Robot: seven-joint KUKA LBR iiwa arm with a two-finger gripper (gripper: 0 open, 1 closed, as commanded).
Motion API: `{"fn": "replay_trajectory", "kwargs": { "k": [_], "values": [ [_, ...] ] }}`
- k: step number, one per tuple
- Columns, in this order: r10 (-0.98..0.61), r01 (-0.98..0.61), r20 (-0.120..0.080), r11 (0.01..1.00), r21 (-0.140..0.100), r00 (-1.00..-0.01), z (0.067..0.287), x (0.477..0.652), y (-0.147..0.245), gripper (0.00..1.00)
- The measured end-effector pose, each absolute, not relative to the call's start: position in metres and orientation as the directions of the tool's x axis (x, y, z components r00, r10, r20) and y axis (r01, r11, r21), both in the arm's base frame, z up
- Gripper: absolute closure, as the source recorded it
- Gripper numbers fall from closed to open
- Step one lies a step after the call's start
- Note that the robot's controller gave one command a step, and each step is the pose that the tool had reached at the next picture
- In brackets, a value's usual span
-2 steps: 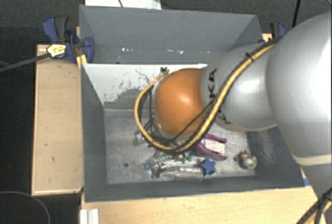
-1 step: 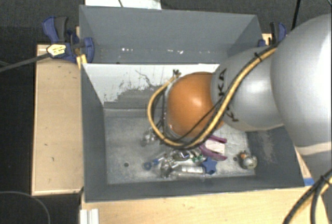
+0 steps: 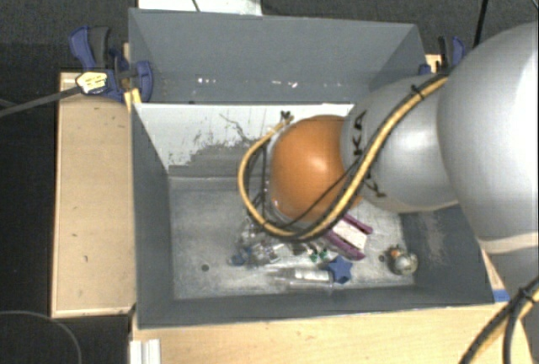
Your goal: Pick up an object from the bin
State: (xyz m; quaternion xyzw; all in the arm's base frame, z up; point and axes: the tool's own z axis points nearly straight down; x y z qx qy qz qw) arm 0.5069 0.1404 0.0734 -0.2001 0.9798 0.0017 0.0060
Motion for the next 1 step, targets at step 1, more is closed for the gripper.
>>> {"fn": "replay_trajectory", "kwargs": {
  "k": [1],
  "values": [
    [-0.323, -0.323, -0.01, 0.946, 0.0, -0.946, 0.2158, 0.5011, 0.1572, 1.0]
  ]
}}
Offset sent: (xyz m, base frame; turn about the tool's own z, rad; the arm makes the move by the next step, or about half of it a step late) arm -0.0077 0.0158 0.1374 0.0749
